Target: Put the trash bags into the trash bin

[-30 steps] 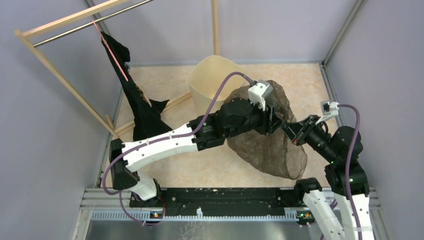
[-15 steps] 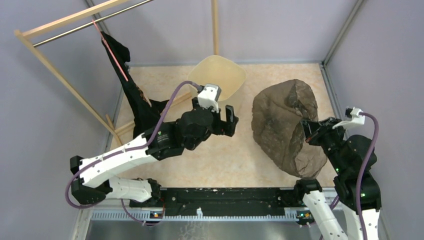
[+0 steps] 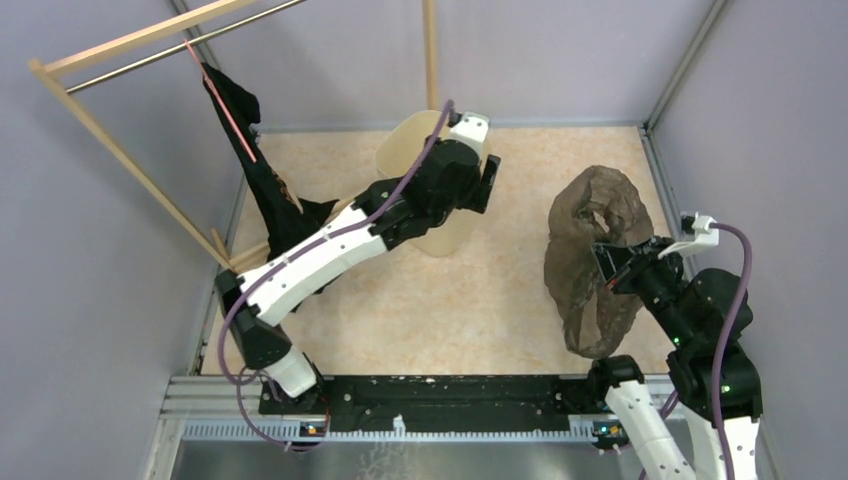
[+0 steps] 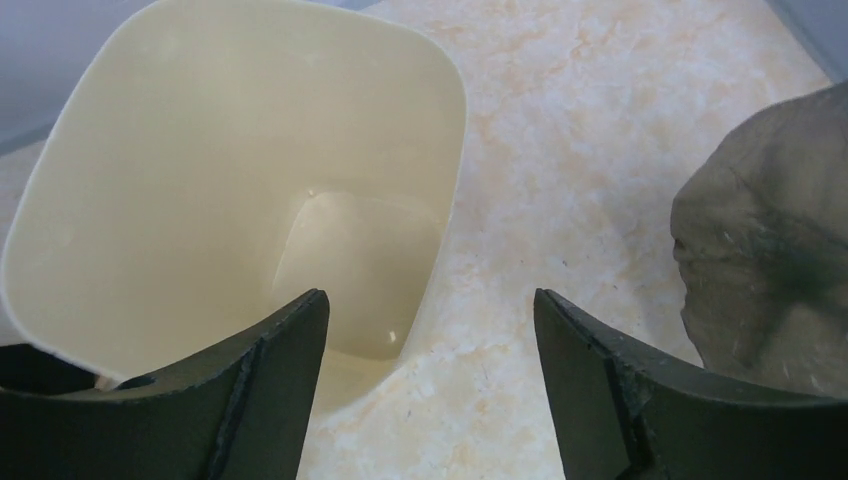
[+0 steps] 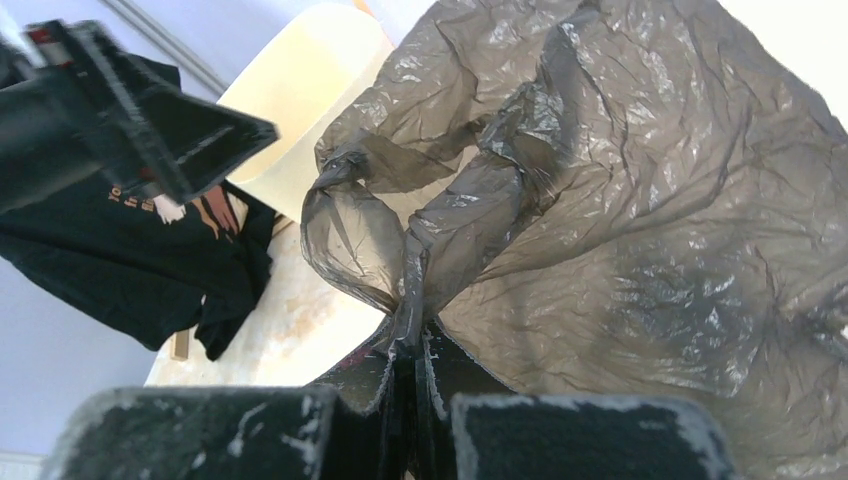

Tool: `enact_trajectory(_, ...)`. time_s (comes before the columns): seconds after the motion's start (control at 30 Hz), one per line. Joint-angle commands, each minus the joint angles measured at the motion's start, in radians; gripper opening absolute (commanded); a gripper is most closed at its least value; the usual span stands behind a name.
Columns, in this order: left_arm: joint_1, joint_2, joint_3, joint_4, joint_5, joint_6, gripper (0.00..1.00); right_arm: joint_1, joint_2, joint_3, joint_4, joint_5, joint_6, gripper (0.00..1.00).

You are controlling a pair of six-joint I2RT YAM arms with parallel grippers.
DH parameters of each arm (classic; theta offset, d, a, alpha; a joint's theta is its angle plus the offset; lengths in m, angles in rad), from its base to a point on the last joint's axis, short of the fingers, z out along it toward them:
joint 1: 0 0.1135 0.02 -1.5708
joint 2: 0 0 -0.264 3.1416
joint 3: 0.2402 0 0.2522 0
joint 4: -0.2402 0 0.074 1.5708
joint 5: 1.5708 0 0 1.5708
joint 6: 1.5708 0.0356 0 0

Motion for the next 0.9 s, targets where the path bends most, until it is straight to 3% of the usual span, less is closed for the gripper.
enact_trajectory(0.0, -0.002, 0.105, 0.100, -0.034, -0.017, 0.119, 0.78, 0.008, 0.012, 0.021, 0.026, -0.035, -0.006, 0.00)
enact_trajectory(0.17, -0.002, 0.173, 0.102, -0.040, -0.089, 0.158, 0.59, 0.008, 0.018, 0.002, 0.043, -0.044, -0.021, 0.00)
enact_trajectory(0.33, -0.011, 0.189, 0.098, -0.057, -0.051, 0.129, 0.40, 0.008, 0.032, -0.017, 0.060, -0.061, -0.031, 0.00)
enact_trajectory(0.6, -0.124, 0.223, 0.192, -0.162, -0.125, 0.104, 0.08, 0.008, 0.039, 0.004, 0.062, -0.074, -0.025, 0.00)
enact_trajectory(0.87, -0.240, 0.215, 0.214, -0.248, -0.113, -0.023, 0.05, 0.008, 0.055, 0.061, 0.060, -0.065, -0.049, 0.00)
